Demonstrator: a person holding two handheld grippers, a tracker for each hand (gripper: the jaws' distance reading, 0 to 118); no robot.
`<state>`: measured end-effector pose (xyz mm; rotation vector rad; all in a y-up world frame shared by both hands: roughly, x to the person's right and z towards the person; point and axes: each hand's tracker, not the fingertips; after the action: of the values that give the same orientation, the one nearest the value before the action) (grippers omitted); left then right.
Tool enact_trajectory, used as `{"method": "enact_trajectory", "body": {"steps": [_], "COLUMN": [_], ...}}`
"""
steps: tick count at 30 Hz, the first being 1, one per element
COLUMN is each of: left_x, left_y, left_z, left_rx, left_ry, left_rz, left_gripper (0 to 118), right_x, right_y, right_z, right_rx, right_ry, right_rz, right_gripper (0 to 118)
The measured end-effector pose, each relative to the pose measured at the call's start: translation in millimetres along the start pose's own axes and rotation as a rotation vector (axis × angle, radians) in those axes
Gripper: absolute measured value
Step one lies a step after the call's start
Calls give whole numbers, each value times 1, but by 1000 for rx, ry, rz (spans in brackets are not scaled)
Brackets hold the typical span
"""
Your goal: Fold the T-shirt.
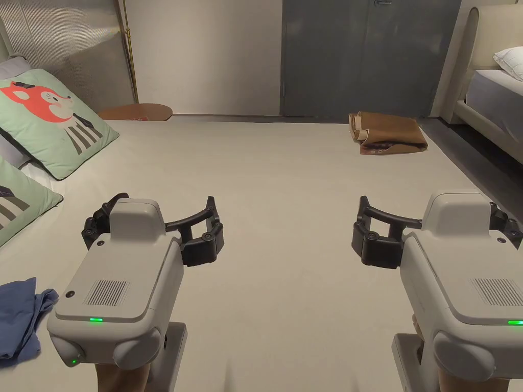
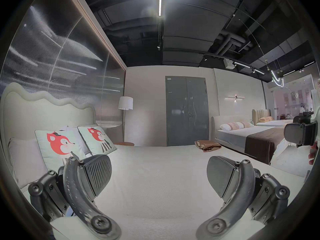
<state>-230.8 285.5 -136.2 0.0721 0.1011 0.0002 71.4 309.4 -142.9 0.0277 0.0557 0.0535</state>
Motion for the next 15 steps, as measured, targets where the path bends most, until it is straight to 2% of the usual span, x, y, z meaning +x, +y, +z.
{"method": "enact_trajectory", "body": {"steps": [15], "left_x": [0], "left_y": [0], "left_z": [0], "left_rx": [1], "left_ry": [0], "left_rz": [2], "left_gripper": [109], "right_x": [2], "right_y": [-2], "right_z": [-1], "right_rx": [2], "right_ry": [2], "right_rz": [-2], "right_gripper": [118]}}
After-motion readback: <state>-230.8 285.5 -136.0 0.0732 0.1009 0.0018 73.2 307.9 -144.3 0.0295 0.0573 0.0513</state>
